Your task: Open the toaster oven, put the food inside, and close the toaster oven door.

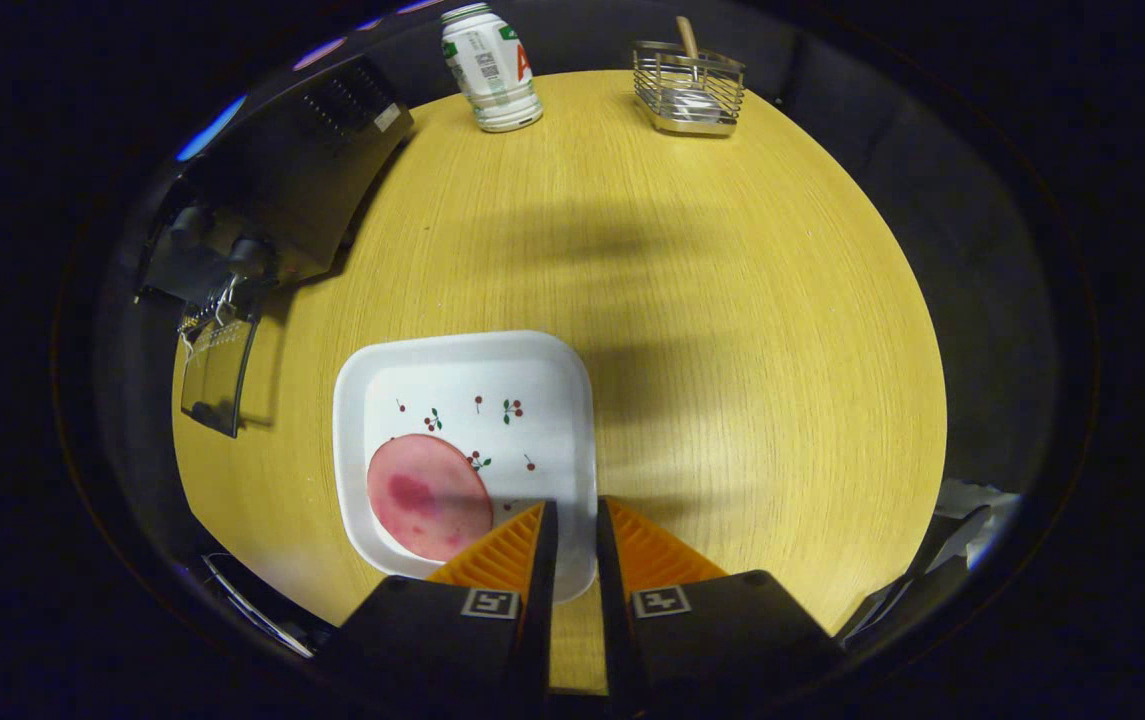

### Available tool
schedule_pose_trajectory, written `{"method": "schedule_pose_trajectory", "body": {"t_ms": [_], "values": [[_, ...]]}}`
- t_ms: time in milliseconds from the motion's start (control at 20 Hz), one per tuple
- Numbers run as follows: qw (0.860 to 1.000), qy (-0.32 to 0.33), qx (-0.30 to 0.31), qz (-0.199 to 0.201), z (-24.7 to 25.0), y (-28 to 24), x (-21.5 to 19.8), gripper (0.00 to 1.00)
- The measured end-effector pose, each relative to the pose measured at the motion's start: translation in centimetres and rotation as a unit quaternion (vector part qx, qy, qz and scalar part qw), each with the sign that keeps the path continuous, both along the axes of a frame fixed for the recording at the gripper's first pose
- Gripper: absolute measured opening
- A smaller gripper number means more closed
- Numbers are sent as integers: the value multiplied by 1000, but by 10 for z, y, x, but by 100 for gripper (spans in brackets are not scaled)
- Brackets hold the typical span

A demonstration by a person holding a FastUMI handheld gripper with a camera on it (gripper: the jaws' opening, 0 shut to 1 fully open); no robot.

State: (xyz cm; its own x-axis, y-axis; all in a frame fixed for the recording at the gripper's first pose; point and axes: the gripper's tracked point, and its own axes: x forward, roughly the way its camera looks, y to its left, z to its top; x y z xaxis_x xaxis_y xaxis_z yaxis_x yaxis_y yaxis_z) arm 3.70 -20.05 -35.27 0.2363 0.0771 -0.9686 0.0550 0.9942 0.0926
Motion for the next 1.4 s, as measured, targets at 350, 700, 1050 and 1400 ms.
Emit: {"method": "schedule_pose_trajectory", "body": {"t_ms": [350,700,1050,1400], "values": [[999,-24,33,16,3,2,-1,6],[998,-37,56,10,1,3,1,6],[993,-33,109,-40,2,9,-8,5],[972,-41,205,-106,21,41,-25,5]]}}
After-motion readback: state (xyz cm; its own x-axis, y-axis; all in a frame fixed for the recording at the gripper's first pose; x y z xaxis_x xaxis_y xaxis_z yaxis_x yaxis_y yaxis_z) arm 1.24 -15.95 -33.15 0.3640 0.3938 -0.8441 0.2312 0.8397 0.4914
